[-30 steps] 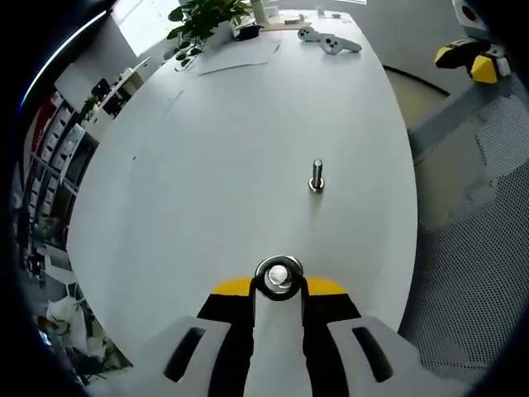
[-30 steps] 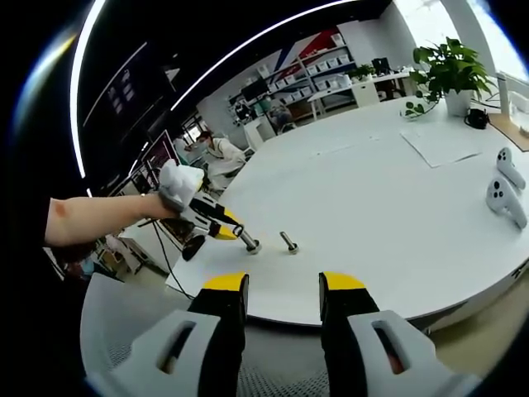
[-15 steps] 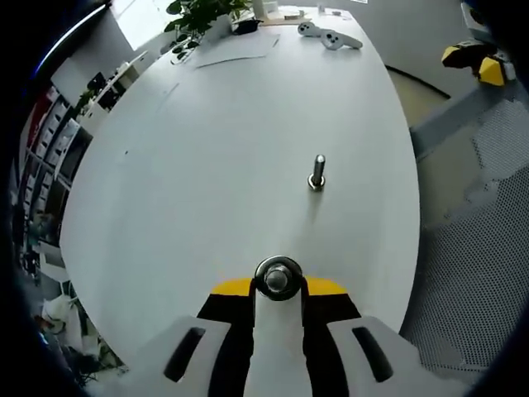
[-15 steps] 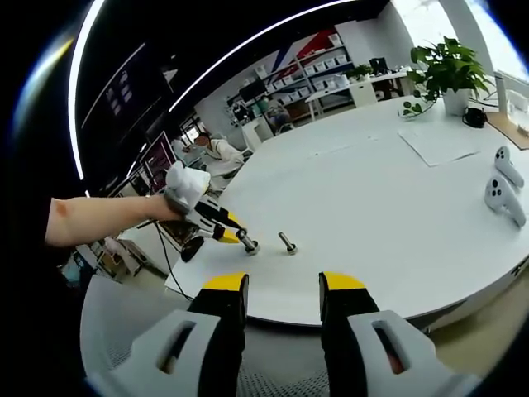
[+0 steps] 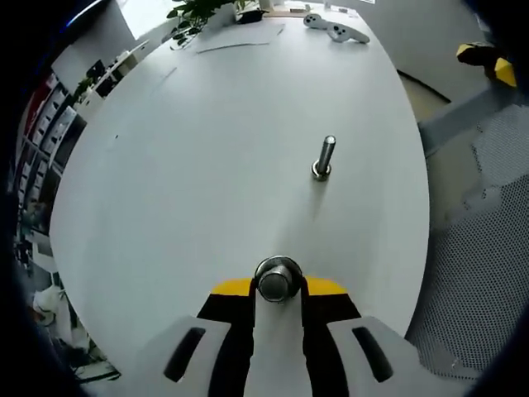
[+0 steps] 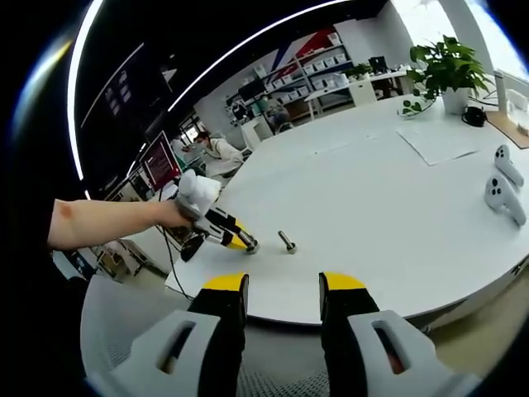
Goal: Place the washer onto the threaded stud by aligning its center hole with the stud, sliding it down to the base, and recovering from edge contact or off-axis alignment until the washer reaches the visible bottom stop.
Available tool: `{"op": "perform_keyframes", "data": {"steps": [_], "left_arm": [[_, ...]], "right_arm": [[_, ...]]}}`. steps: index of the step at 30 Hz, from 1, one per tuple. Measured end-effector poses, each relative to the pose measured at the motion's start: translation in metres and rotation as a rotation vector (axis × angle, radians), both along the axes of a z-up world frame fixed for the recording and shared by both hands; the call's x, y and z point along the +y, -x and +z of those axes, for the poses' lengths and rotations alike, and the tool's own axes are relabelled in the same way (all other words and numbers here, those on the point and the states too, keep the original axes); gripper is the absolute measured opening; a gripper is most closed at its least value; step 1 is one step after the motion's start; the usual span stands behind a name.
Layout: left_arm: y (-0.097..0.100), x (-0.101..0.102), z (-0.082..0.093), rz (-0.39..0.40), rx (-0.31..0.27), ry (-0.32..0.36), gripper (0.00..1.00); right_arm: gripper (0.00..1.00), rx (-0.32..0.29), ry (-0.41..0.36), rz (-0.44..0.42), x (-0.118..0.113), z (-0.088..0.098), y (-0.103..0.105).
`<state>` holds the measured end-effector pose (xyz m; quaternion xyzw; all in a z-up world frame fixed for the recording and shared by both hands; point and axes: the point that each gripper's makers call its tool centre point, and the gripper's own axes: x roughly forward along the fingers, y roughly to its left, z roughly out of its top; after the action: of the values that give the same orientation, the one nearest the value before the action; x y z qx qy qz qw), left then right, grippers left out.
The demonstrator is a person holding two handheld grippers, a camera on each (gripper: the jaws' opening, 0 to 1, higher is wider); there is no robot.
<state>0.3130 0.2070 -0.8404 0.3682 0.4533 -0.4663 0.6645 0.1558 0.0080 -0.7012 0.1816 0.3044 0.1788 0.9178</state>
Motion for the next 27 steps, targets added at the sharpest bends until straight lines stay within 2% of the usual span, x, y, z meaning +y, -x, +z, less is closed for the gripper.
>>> {"op": "perform_keyframes", "data": {"steps": [5, 8, 15, 22, 24, 25, 27], "left_arm": [[0.003, 0.0, -0.01, 0.006, 0.015, -0.009, 0.19], [0.001, -0.004, -0.008, 0.048, 0.032, 0.023, 0.19], [0.003, -0.014, -0.007, 0.036, 0.01, 0.026, 0.19], [0.001, -0.026, -0.007, 0.065, -0.003, 0.046, 0.2], [0.001, -0.027, -0.008, 0.059, -0.015, 0.052, 0.2], [0.0, -0.027, -0.007, 0.014, -0.047, 0.045, 0.21], [0.002, -0.021, -0.009, -0.011, -0.074, 0.021, 0.21]], "right_arm": [[0.37, -0.002, 0.005, -0.01, -0.002, 0.0, -0.001], [0.37, 0.003, 0.008, -0.006, -0.002, -0.001, 0.0], [0.37, 0.005, 0.009, -0.002, -0.001, -0.001, 0.0], [0.37, 0.006, 0.01, -0.003, -0.001, -0.001, 0.0], [0.37, 0.007, 0.01, -0.003, -0.001, -0.002, 0.0], [0.37, 0.007, 0.01, -0.002, -0.001, -0.002, 0.0], [0.37, 0.007, 0.01, -0.001, -0.001, -0.002, 0.001]]}}
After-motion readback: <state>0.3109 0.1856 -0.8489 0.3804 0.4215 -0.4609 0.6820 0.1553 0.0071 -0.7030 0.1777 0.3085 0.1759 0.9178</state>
